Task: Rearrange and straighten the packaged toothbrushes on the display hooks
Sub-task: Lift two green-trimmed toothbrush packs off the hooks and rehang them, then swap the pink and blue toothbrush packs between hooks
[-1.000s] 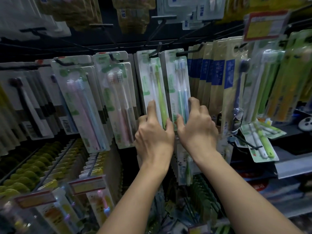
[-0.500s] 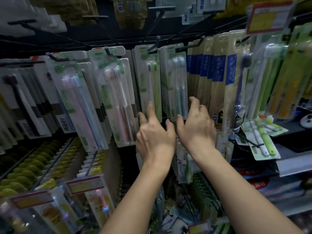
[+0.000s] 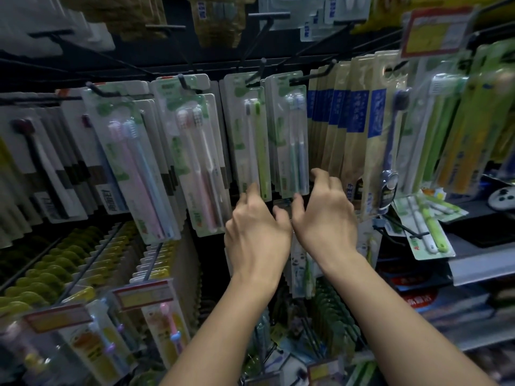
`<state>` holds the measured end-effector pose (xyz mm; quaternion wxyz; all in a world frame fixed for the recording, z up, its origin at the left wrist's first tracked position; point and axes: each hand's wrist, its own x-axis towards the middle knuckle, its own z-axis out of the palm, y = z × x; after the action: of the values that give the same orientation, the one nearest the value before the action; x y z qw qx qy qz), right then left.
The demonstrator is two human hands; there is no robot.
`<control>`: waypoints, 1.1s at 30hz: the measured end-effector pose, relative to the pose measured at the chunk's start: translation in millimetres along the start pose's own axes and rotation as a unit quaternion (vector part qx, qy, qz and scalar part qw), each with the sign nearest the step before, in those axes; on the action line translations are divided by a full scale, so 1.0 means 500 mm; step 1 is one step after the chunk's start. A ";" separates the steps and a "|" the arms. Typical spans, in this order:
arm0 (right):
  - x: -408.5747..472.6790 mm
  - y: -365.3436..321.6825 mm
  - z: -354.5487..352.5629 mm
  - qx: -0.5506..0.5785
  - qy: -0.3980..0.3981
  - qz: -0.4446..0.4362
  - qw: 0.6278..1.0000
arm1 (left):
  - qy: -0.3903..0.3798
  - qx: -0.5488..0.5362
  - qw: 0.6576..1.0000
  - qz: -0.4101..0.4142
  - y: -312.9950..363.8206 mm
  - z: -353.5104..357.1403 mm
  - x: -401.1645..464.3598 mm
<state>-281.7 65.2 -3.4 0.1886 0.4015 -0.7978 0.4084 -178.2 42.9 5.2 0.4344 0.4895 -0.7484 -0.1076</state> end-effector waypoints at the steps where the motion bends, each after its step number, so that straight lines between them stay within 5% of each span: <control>1: -0.003 0.000 -0.002 -0.001 0.001 -0.002 1.000 | 0.000 -0.001 1.000 0.004 0.000 -0.002 -0.004; 33: -0.097 -0.103 0.005 0.054 -0.030 -0.079 0.995 | 0.122 -0.008 0.991 0.060 -0.120 -0.148 -0.032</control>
<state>-211.0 69.1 -9.6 0.1740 0.4852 -0.7457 0.4221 -81.7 45.8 5.8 0.5322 0.4494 -0.7170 -0.0264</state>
